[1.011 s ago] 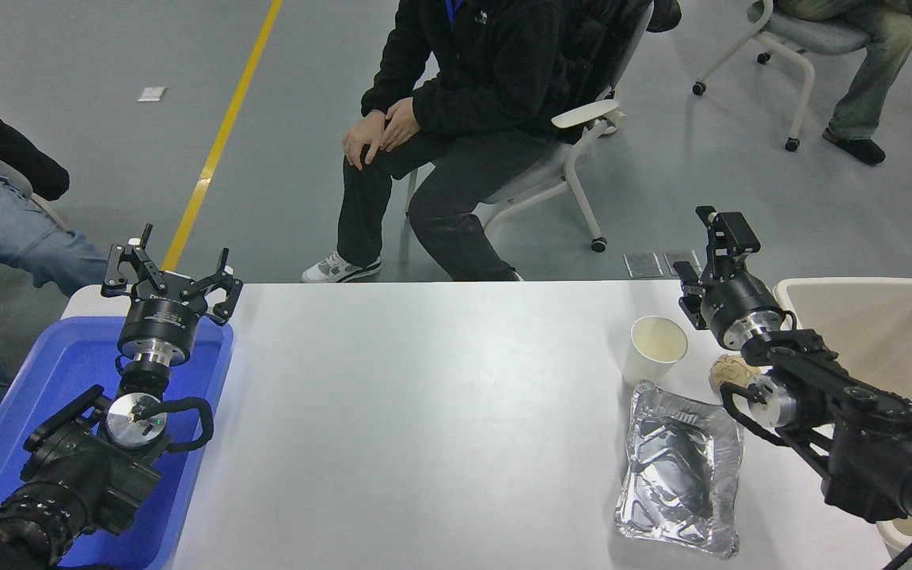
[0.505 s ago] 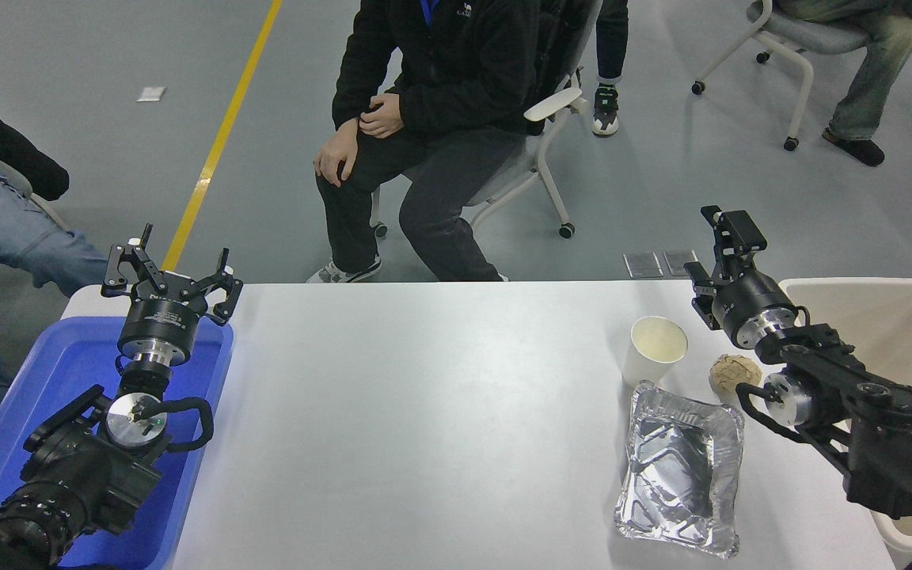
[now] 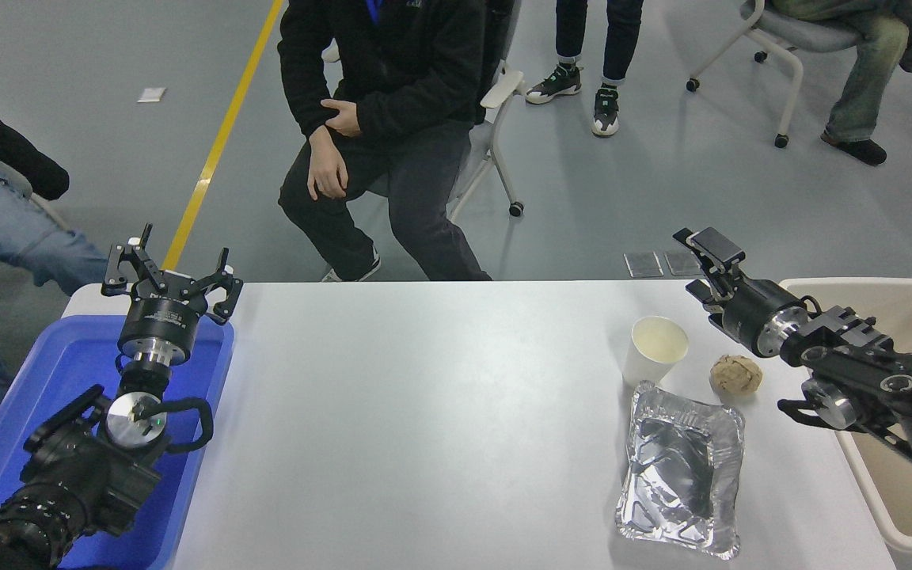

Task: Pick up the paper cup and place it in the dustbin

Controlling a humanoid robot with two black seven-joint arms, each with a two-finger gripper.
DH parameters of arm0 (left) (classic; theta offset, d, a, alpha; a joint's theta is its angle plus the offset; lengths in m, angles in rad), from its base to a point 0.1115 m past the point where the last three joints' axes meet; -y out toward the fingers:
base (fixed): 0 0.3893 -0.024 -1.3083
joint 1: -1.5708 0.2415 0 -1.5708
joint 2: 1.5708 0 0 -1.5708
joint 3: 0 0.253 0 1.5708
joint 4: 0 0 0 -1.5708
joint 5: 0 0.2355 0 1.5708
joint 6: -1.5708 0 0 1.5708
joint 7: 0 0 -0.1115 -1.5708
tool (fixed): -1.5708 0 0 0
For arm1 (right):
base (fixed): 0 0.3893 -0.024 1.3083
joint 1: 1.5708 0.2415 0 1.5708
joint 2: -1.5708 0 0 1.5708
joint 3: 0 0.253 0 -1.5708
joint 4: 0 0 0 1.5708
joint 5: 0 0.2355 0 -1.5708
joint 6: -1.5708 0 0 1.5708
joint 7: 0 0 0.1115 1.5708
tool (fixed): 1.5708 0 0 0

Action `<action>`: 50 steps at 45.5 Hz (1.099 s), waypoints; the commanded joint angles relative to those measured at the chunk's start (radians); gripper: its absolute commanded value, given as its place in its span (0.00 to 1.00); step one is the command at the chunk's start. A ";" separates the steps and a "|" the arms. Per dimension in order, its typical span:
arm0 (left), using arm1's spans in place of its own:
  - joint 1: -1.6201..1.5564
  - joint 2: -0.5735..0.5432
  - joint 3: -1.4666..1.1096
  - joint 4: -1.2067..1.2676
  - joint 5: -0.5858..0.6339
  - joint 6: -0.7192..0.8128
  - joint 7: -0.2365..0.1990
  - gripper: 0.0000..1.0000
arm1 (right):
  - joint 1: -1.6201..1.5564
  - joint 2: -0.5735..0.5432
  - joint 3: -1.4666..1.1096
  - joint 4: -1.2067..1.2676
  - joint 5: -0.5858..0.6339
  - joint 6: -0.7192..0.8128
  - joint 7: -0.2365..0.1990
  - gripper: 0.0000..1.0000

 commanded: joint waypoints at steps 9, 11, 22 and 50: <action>0.000 0.000 0.000 0.000 0.000 -0.001 0.000 0.99 | 0.237 -0.138 -0.109 0.024 -0.299 0.356 -0.161 1.00; 0.000 0.000 0.000 0.000 0.000 -0.001 0.000 0.99 | 0.260 -0.157 -0.104 0.025 -0.302 0.408 -0.191 1.00; 0.000 0.000 0.000 0.000 0.000 -0.001 0.000 0.99 | 0.418 -0.216 -0.160 0.051 -0.295 0.554 -0.318 1.00; 0.000 0.000 0.000 0.000 0.000 -0.002 0.000 0.99 | 0.918 0.036 -0.839 0.063 0.083 0.803 -0.390 1.00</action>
